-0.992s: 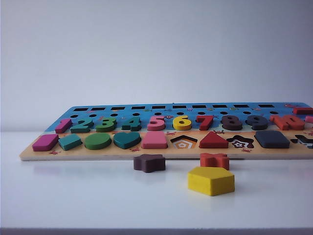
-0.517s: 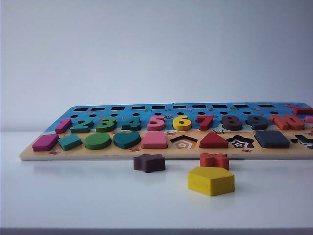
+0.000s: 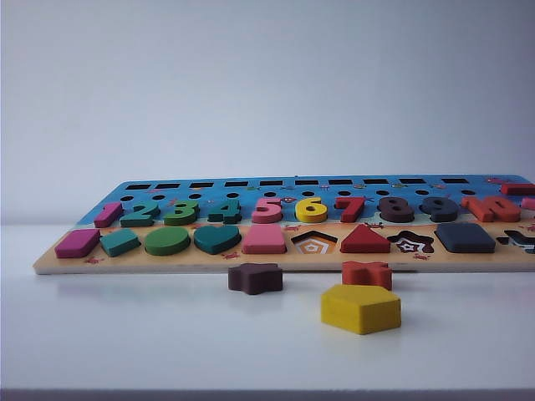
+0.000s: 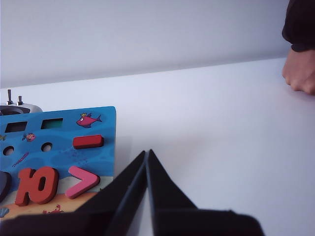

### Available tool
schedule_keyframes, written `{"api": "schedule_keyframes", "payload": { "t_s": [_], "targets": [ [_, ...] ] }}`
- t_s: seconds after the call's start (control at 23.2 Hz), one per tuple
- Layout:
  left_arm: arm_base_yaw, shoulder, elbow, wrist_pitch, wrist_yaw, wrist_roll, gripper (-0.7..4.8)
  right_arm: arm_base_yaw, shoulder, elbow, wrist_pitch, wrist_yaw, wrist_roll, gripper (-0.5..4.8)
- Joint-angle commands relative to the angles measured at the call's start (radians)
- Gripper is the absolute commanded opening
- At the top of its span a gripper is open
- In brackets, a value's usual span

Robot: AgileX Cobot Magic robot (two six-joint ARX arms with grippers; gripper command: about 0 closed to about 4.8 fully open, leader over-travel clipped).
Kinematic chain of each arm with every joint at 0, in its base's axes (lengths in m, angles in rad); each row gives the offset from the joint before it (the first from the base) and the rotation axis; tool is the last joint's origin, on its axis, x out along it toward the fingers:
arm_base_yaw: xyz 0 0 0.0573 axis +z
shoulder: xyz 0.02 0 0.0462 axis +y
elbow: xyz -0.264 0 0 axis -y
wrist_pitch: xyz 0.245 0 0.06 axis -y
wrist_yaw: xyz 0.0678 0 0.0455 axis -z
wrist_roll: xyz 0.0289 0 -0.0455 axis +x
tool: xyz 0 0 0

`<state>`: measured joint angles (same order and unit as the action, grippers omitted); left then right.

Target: Insert the cube into the slot.

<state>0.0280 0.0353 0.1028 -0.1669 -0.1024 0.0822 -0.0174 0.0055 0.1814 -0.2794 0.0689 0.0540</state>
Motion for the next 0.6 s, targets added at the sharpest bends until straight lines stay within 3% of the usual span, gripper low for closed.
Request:
{"api": "schedule_keyframes", "payload": {
  "t_s": [0.04,0.6],
  "targets": [
    [0.0,-0.026,-0.02,0.019,0.005,0.004,0.1,0.001,-0.003,0.002,0.007,0.007,-0.005,-0.08],
    [0.0,-0.034,-0.098,0.014,0.013,0.004,0.1,-0.013,-0.003,-0.111,0.054,-0.016,-0.003,-0.04]
  ]
}}
